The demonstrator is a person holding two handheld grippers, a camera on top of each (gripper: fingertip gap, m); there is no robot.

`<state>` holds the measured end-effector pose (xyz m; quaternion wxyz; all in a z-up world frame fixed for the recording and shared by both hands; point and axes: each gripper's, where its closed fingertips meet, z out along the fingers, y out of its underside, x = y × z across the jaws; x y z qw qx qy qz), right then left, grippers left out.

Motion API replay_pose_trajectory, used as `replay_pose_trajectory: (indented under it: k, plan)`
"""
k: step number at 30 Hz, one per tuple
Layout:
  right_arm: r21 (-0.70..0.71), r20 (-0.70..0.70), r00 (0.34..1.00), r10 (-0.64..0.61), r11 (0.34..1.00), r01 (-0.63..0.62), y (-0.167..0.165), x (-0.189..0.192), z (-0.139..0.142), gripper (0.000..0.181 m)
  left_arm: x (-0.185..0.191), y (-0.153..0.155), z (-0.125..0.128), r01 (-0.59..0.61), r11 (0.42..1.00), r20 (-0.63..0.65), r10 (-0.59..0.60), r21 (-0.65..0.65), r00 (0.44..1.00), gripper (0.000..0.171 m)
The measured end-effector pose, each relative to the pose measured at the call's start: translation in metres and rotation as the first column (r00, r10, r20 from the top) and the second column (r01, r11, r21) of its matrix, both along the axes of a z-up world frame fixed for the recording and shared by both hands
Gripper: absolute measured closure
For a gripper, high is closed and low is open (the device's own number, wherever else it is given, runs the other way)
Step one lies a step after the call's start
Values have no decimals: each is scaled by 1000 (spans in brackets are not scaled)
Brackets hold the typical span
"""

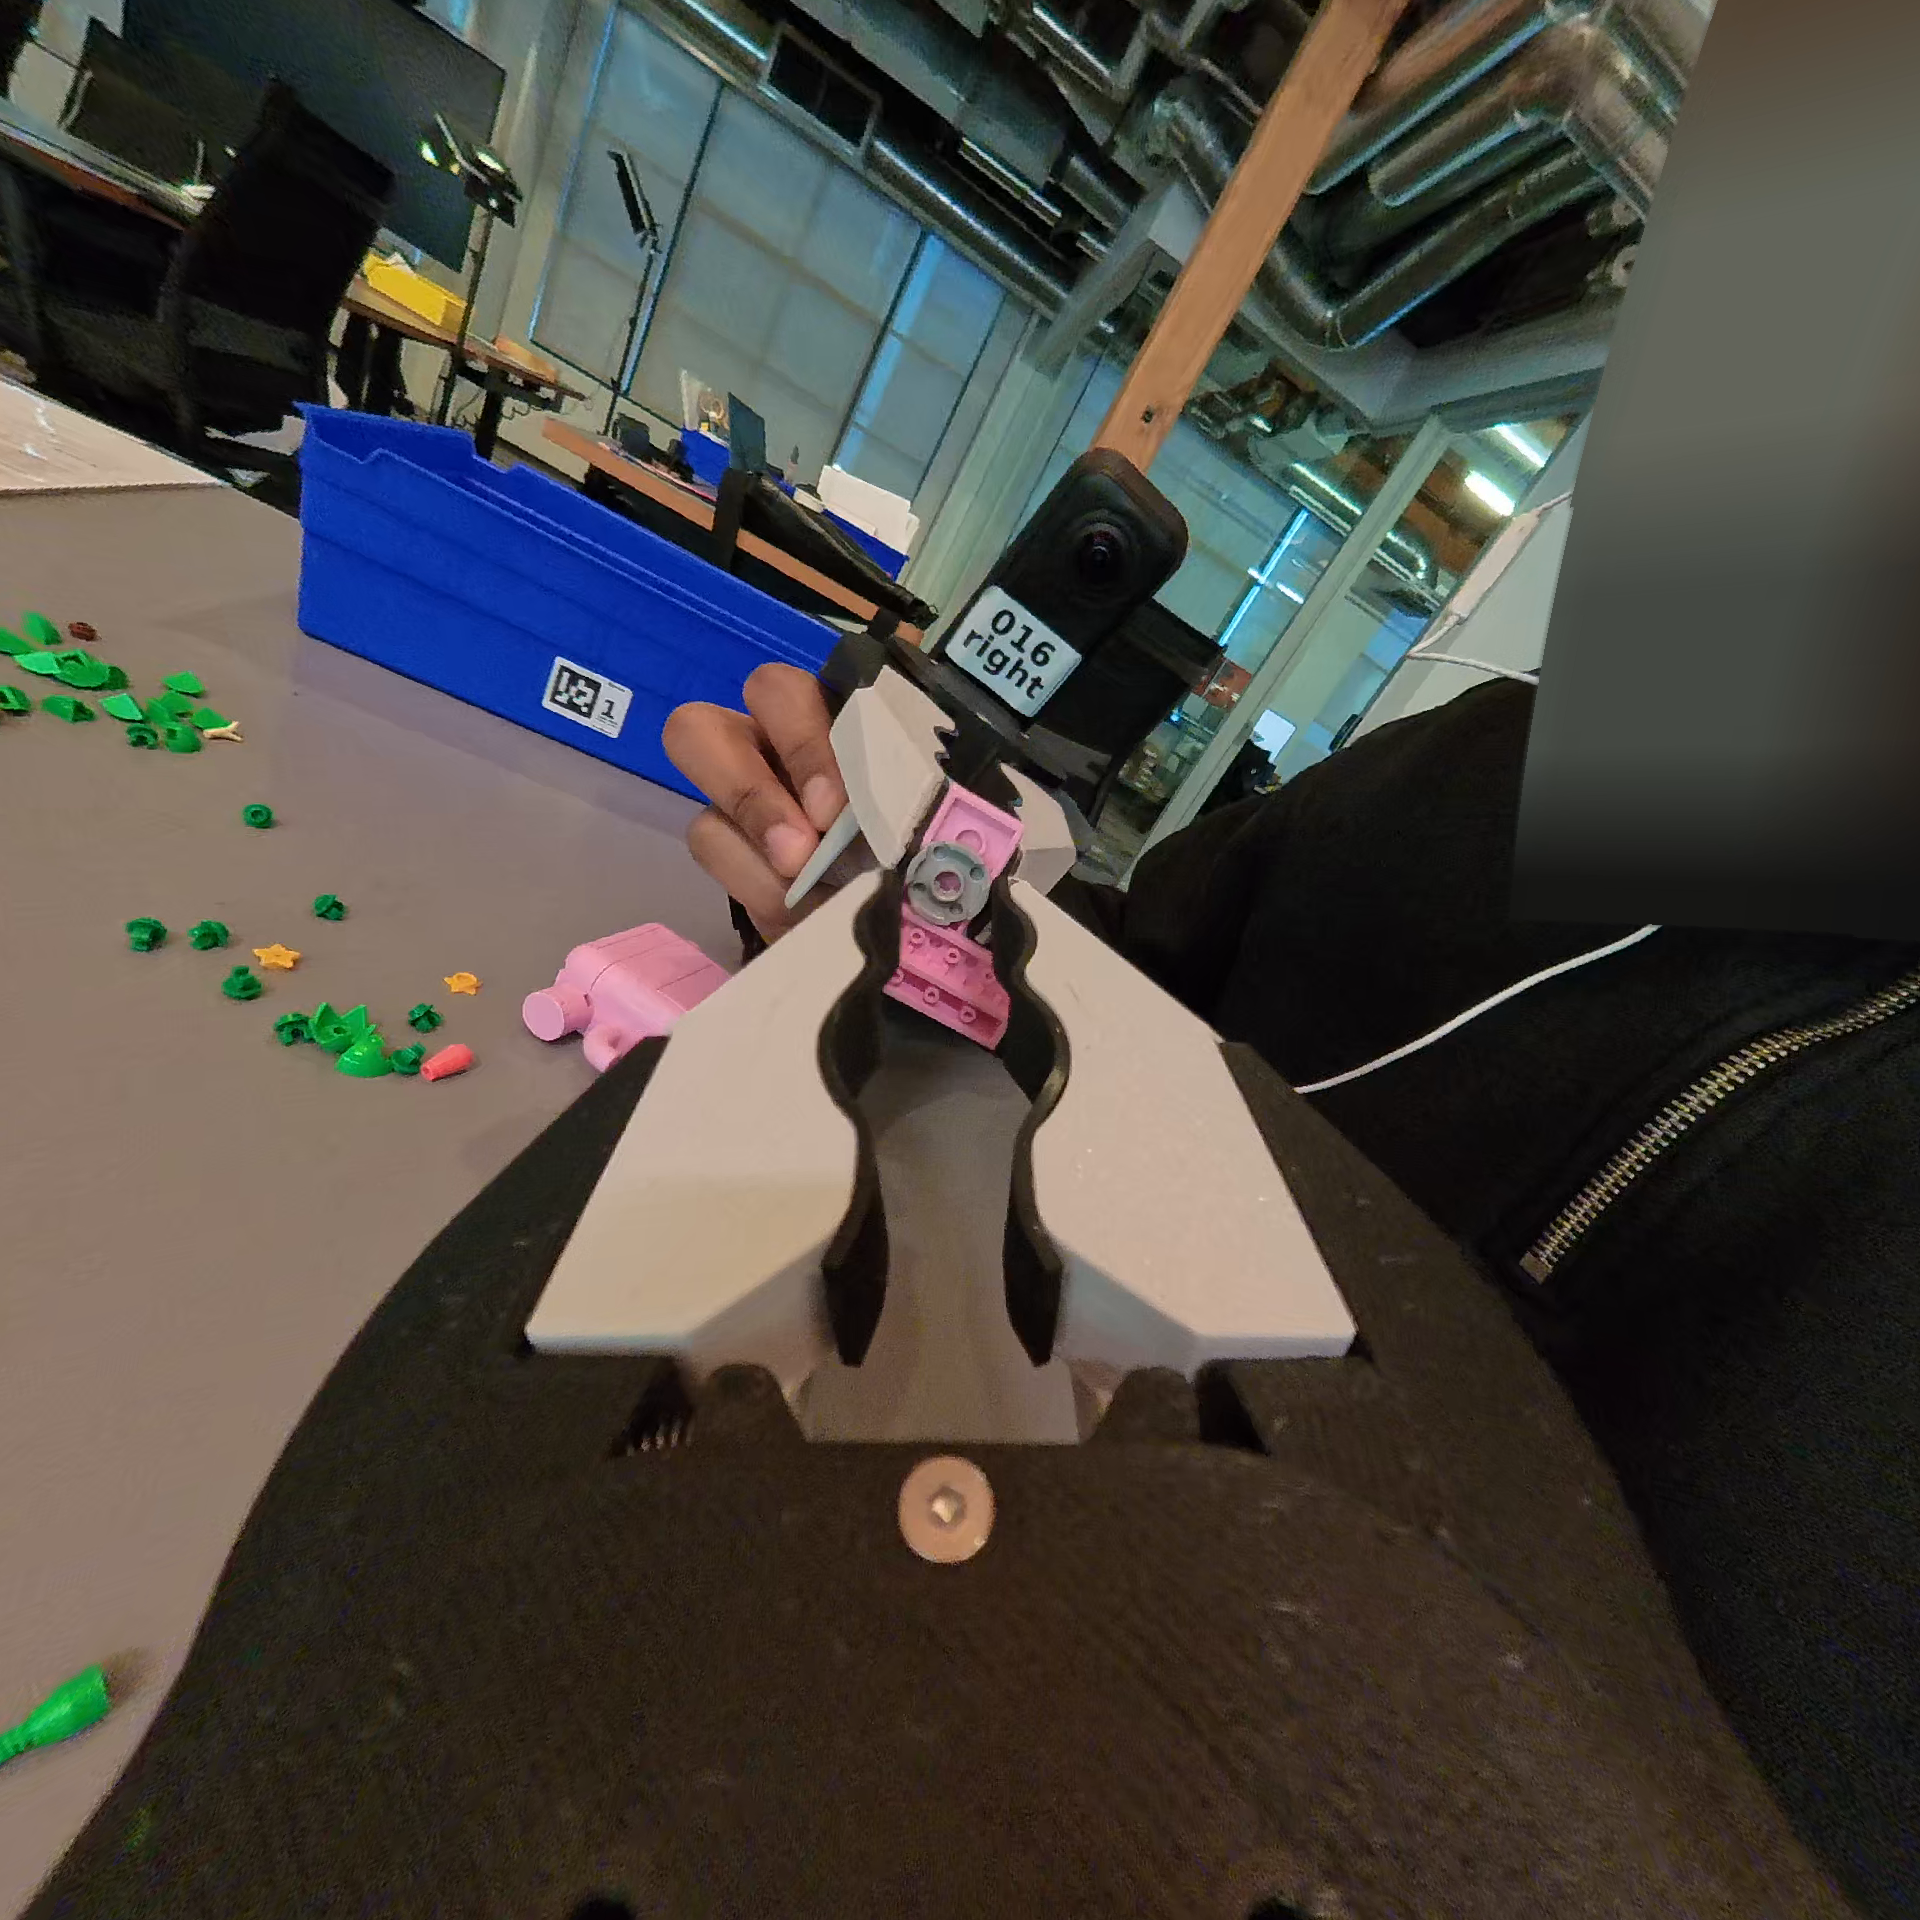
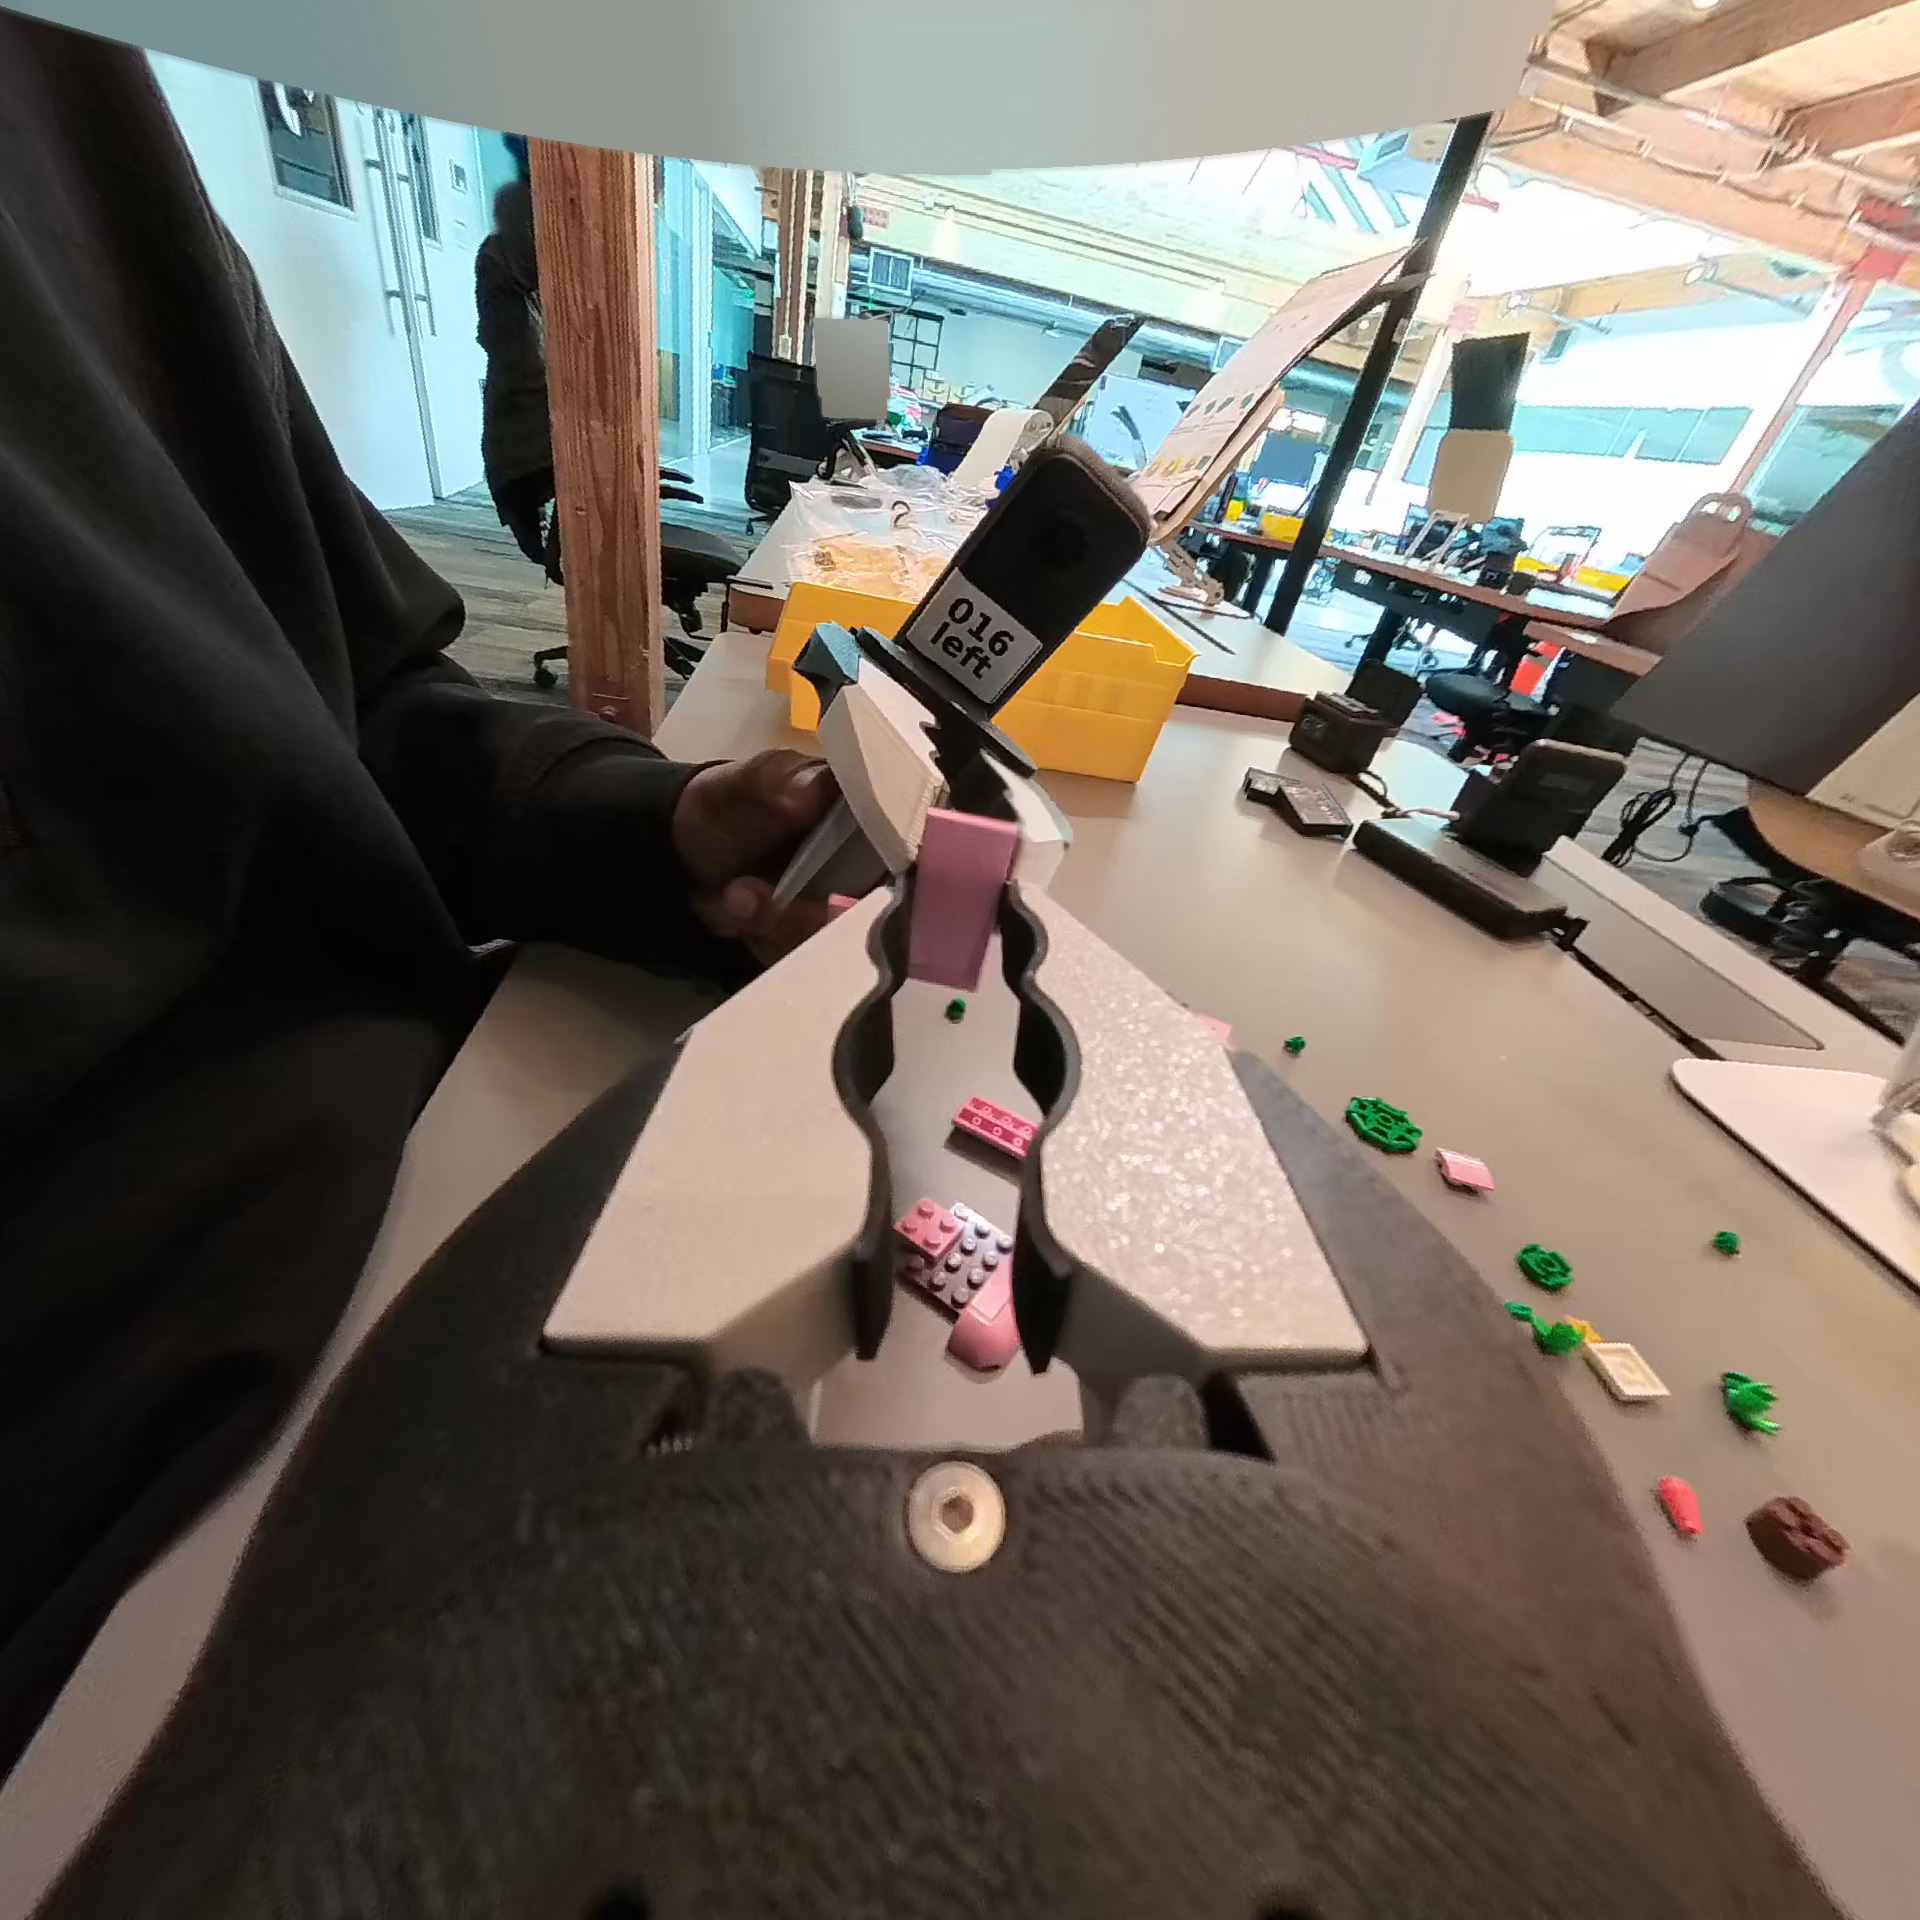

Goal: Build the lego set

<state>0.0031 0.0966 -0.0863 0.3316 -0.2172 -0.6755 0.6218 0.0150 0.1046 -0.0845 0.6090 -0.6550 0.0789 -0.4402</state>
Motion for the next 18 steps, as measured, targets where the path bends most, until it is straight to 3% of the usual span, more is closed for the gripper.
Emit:
replay_pose_trajectory:
  k: [9, 12, 14, 16, 18]
  plan:
    - [10, -44, 996, -75, 997, 76, 6, -6, 3, 160, -8, 2, 1, -46, 999, 24, 46, 11, 999, 161]
    - [88, -220, 964, -147, 982, 170, 11, -3, 14, 147, -12, 2, 1, -43, 999, 75, 43, -3, 996, 161]
    - [165, -312, 932, -186, 955, 246, 11, -4, 11, 150, -15, 3, 0, -37, 999, 110, 38, -16, 993, 161]
    - [180, -279, 940, -197, 950, 253, 9, -8, 2, 151, -16, 3, 0, -32, 999, 119, 34, -15, 992, 161]
    - [75, -159, 973, -167, 981, 180, 6, -8, 2, 151, -14, 1, 2, -34, 999, 104, 33, 7, 994, 161]
